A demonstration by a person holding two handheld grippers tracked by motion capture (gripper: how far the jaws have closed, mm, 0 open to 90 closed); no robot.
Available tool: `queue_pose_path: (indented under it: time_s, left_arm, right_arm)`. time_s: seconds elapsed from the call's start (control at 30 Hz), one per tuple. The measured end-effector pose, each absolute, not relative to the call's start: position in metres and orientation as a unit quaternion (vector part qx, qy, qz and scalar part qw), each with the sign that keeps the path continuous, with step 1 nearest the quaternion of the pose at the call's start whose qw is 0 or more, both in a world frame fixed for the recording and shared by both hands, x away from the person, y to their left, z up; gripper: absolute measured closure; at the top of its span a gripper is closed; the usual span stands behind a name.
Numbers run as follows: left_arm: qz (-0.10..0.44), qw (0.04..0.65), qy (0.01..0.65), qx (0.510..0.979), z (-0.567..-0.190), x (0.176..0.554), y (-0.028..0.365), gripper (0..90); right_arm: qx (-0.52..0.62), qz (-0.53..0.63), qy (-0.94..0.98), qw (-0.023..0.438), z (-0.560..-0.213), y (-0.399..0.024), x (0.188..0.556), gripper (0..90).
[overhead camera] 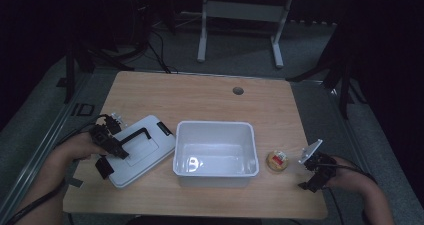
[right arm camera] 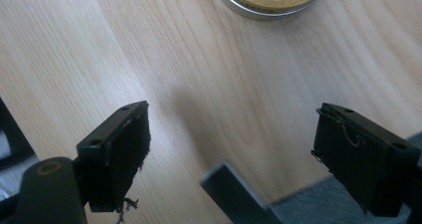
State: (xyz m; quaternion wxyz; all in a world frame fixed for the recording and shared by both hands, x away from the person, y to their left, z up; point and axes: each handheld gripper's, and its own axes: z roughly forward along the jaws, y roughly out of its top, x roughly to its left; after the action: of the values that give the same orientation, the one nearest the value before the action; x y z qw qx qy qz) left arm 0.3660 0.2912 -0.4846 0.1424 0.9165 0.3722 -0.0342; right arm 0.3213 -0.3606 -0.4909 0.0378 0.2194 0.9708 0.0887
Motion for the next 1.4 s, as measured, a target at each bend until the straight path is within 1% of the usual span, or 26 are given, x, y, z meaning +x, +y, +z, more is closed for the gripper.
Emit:
queue_pose_path:
  time_s: [0.1, 0.13, 0.27, 0.3, 0.33, 0.63, 0.93, 1.0, 1.1, 1.4]
  left_arm:
    - [-0.036, 0.143, 0.369, 0.918, -0.484, 0.366, 0.290, 34.7]
    - [-0.036, 0.144, 0.369, 0.917, -0.483, 0.366, 0.290, 34.7]
    - [-0.033, 0.143, 0.366, 0.919, -0.481, 0.365, 0.290, 34.7]
    - [-0.032, 0.142, 0.367, 0.919, -0.480, 0.365, 0.290, 34.7]
    - [-0.033, 0.140, 0.366, 0.919, -0.480, 0.365, 0.290, 34.7]
    - [-0.031, 0.133, 0.363, 0.922, -0.481, 0.365, 0.288, 34.6]
    - [-0.033, 0.136, 0.360, 0.922, -0.481, 0.365, 0.287, 34.6]
    - [-0.034, 0.134, 0.359, 0.923, -0.481, 0.365, 0.287, 34.5]
    - [-0.034, 0.134, 0.359, 0.923, -0.482, 0.364, 0.287, 34.6]
    - [-0.035, 0.131, 0.359, 0.923, -0.484, 0.364, 0.289, 34.5]
  right_arm:
    - [0.188, 0.069, 0.979, 0.047, -0.483, -0.357, 0.325, 15.7]
    - [0.179, 0.063, 0.980, 0.053, -0.481, -0.356, 0.327, 17.9]
    - [0.149, 0.037, 0.986, 0.063, -0.475, -0.349, 0.332, 18.6]
    - [0.143, 0.029, 0.987, 0.065, -0.474, -0.347, 0.334, 21.1]
    - [0.135, 0.023, 0.988, 0.065, -0.473, -0.345, 0.335, 21.5]
    - [0.111, 0.016, 0.991, 0.069, -0.468, -0.323, 0.349, 21.4]
    - [0.087, 0.005, 0.994, 0.069, -0.474, -0.303, 0.360, 21.3]
    - [0.083, 0.005, 0.994, 0.072, -0.475, -0.299, 0.362, 20.2]
    - [0.079, 0.011, 0.995, 0.062, -0.476, -0.292, 0.366, 18.9]
    - [0.072, 0.003, 0.996, 0.051, -0.487, -0.276, 0.376, 17.8]
